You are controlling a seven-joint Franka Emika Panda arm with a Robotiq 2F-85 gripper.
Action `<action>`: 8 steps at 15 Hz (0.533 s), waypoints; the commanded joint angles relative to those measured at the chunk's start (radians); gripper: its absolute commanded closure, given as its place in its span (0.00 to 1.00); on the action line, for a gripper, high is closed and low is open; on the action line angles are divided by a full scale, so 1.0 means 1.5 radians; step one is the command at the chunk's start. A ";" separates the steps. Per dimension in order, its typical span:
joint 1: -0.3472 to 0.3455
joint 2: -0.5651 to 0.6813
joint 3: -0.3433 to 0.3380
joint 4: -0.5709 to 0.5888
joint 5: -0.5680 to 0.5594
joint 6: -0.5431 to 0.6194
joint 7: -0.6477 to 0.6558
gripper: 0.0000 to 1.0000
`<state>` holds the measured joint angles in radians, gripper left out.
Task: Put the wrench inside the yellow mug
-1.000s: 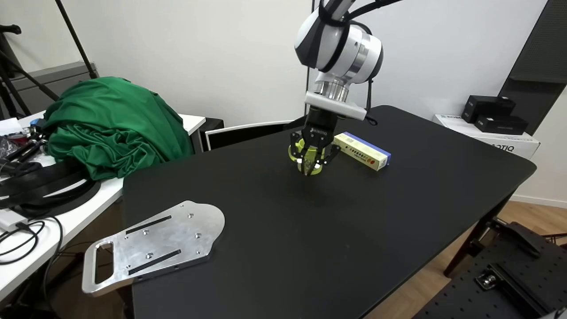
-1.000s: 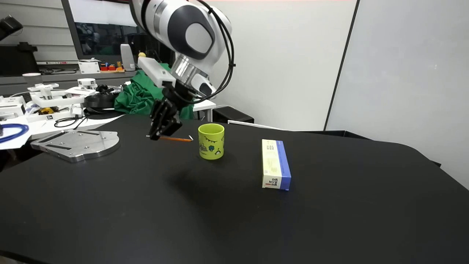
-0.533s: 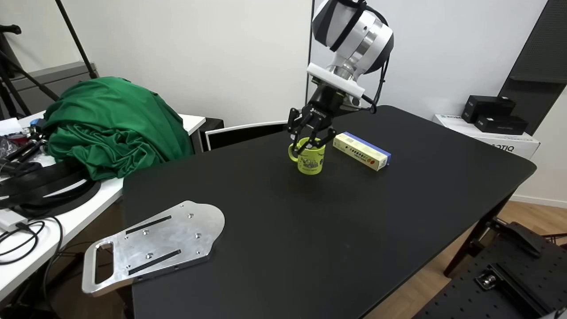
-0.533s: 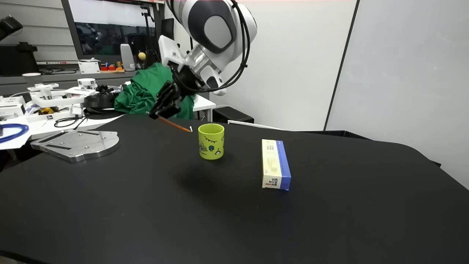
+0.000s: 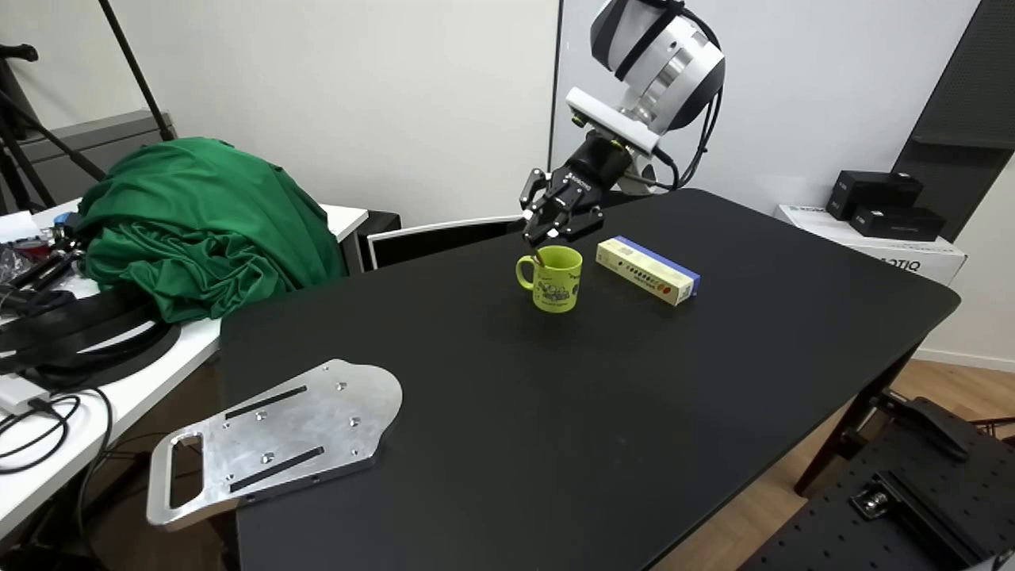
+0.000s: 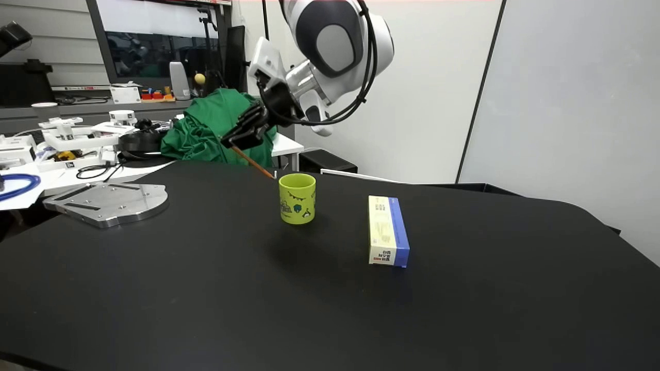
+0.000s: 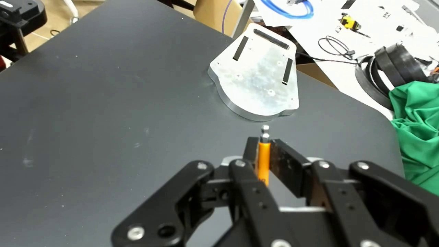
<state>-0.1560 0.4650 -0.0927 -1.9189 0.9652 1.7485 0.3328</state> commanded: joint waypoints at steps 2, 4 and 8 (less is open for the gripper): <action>-0.008 0.021 -0.018 0.037 0.034 -0.037 0.037 0.96; -0.010 0.025 -0.024 0.041 0.042 -0.040 0.039 0.96; -0.015 0.036 -0.035 0.048 0.046 -0.043 0.041 0.96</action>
<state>-0.1689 0.4901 -0.1318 -1.8927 1.0208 1.7161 0.3491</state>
